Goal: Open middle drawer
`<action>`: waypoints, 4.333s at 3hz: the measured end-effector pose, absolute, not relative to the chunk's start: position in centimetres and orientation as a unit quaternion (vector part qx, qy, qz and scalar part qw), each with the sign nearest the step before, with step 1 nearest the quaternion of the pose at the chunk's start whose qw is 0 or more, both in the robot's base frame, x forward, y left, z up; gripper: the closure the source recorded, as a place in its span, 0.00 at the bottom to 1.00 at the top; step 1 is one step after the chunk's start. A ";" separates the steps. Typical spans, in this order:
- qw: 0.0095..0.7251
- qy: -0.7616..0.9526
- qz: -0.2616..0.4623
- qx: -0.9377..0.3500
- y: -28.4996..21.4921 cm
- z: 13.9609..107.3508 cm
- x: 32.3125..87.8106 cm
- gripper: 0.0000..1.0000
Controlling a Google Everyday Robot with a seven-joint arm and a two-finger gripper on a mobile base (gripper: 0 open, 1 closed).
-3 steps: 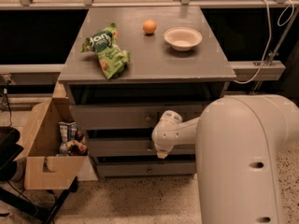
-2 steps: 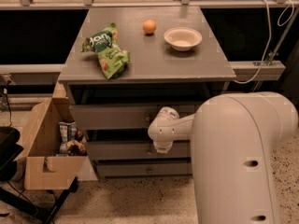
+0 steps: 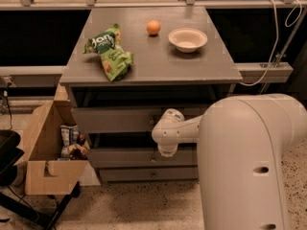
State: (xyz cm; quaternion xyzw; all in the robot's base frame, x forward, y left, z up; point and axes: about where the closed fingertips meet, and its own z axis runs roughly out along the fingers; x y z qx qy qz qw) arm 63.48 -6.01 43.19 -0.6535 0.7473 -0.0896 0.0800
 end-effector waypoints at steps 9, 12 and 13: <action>-0.036 0.780 -0.030 -0.624 -8.6 40.3 55.9 0.88; -0.038 0.780 -0.029 -0.624 -8.7 40.3 55.7 0.32; -0.039 0.780 -0.028 -0.624 -8.7 40.1 55.6 0.08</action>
Offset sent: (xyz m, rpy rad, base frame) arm 0.0000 0.0000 0.0005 0.0000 0.0000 0.0000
